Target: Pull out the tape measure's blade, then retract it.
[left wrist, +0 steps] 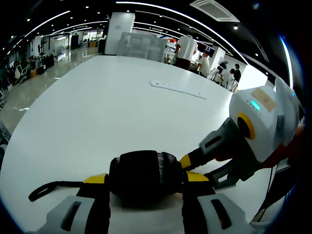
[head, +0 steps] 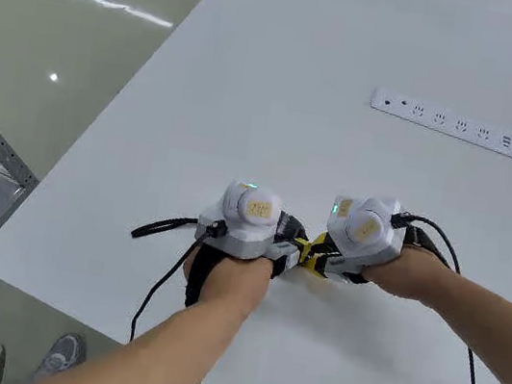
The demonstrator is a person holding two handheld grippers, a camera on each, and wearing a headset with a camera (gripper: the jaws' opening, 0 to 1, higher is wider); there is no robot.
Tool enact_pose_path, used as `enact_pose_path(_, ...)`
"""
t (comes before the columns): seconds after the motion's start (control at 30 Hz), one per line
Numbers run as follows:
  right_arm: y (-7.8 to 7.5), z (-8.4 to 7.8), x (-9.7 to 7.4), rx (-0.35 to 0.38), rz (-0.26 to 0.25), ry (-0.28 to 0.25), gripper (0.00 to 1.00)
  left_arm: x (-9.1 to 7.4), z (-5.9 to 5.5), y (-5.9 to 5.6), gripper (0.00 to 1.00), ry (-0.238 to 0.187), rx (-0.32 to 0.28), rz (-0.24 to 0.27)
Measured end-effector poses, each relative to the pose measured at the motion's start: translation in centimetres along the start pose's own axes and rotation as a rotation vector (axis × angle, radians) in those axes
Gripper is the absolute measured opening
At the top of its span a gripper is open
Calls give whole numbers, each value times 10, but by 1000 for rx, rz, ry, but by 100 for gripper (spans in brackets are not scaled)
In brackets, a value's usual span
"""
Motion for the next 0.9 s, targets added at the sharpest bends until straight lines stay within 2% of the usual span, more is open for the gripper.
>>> enact_pose_path(0.37,0,0,1,-1,-9,7,13,0,-1,-1,57,-17,-5,5)
enact_pose_path(0.47,1,0,2,-18,-16,23,13,0,-1,-1,58,-19,-4,3)
enact_pose_path(0.73,1,-2,1,49,-24,-9,15,-1,-1,0,58,-5,12,-12)
enact_pose_path(0.83,2,-3,1,68,-28,-21,17,-4,-2,1,58,-19,46,-14)
enact_pose_path(0.9,3,-4,0,80,-32,-31,19,-6,-2,2,59,-30,40,-25)
Point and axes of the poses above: the centre of the closed fingertips' face, and the gripper's own axes: x roughly forward along the fingers, y roughly to its left, z roughly out of its top, the point moved 9 cm from there along -x, roughly backward along the fingers, and after that the axes turned 13 degrees about z, right-handed, at the moved point
